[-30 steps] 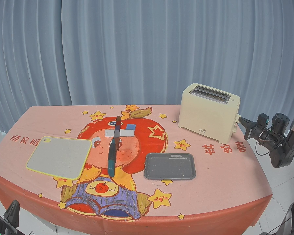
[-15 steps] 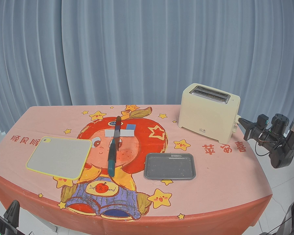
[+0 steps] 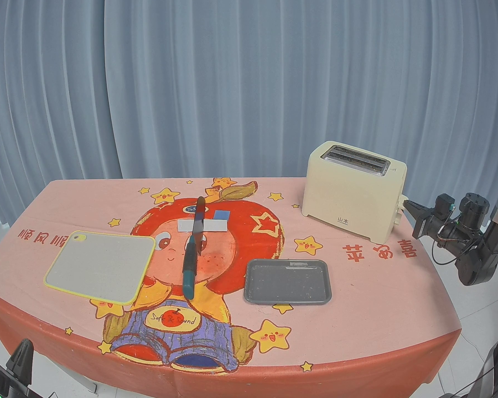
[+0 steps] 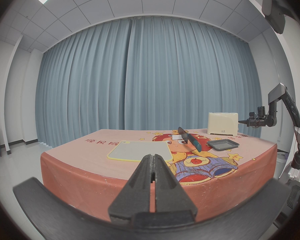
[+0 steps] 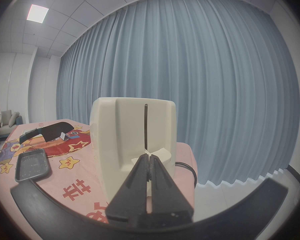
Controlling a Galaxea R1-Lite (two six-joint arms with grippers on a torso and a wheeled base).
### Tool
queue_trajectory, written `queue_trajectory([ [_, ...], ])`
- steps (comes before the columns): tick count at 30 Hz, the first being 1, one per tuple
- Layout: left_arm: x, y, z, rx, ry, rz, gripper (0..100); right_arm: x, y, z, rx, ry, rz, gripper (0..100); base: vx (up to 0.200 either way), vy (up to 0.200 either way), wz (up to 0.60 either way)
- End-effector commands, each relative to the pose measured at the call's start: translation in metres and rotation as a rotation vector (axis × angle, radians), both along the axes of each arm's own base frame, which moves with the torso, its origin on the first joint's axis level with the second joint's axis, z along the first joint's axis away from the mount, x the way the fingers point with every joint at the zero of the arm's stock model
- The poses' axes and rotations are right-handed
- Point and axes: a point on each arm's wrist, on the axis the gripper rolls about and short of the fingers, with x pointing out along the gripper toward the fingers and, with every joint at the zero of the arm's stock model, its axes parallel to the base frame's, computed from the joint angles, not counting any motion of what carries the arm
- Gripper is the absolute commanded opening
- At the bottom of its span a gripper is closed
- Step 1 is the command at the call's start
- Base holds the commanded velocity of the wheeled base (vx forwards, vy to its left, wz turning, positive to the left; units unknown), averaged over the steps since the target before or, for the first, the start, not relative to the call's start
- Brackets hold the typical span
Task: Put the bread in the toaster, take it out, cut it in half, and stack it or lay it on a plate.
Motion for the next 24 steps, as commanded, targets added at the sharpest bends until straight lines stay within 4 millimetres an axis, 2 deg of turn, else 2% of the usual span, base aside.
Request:
queue_trajectory([
  [1, 0.001, 0.000, -0.005, 0.000, 0.018, 0.000, 0, 0.000, 0.000, -0.002, 0.000, 0.005, 0.003, 0, 0.000, 0.000, 0.00],
  [9, 0.001, 0.000, -0.005, 0.000, 0.018, 0.000, 0, -0.002, 0.000, 0.013, -0.004, -0.040, 0.001, 0, 0.000, 0.000, 0.00],
  [24, 0.001, 0.000, -0.005, 0.000, 0.018, 0.001, 0, -0.003, -0.001, 0.028, -0.008, -0.091, -0.004, 0, 0.000, 0.000, 0.00],
])
